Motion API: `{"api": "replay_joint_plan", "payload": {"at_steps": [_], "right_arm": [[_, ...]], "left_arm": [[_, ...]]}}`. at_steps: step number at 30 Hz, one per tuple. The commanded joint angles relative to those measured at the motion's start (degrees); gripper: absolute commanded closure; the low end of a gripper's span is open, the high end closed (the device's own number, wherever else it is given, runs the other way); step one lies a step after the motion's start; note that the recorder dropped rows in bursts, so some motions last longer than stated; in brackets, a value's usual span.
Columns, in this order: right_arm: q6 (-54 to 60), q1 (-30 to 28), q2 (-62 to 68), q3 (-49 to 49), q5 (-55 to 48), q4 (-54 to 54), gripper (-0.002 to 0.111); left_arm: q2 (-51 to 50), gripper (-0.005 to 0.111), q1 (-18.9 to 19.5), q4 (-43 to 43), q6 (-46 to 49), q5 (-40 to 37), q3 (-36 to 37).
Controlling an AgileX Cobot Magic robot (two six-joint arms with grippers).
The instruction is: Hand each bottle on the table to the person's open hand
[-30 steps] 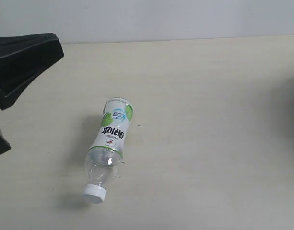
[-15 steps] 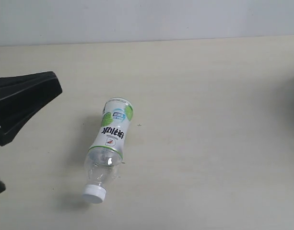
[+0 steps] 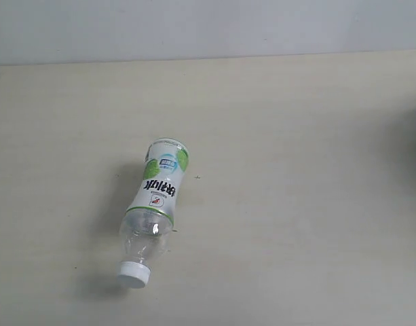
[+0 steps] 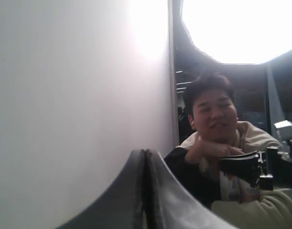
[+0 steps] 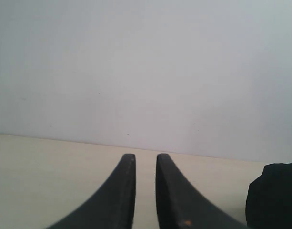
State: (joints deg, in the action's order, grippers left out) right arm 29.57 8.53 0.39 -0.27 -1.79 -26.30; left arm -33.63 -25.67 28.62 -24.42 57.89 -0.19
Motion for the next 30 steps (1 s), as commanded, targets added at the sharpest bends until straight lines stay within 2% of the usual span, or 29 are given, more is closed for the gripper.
{"api": "replay_joint_plan", "payload": {"at_steps": [1,7,14,20,25,28,30], "right_arm": [[0.32,-0.31,-0.39,0.27,0.57,-0.22,0.091],[0.32,-0.31,-0.39,0.27,0.57,-0.22,0.091],[0.32,-0.31,-0.39,0.27,0.57,-0.22,0.091],[0.32,-0.31,-0.39,0.27,0.57,-0.22,0.091],[0.32,-0.31,-0.39,0.27,0.57,-0.22,0.091],[0.32,-0.31,-0.39,0.27,0.57,-0.22,0.091],[0.32,-0.31,-0.39,0.27,0.57,-0.22,0.091]], "left_arm": [[4.15,0.107,0.11,1.69,0.10,1.76,0.19],[9.00,0.107,0.11,-1.38,0.23,-0.08,0.19],[10.25,0.107,0.11,-2.87,2.81,-13.60,0.19],[10.25,0.107,0.11,-16.69,5.20,-23.72,0.19],[8.29,0.107,0.11,-17.56,5.04,-35.41,-5.31],[4.10,0.106,0.11,-17.54,4.77,-36.45,-8.49],[0.17,0.101,0.11,-17.54,4.77,-36.57,-11.12]]}}
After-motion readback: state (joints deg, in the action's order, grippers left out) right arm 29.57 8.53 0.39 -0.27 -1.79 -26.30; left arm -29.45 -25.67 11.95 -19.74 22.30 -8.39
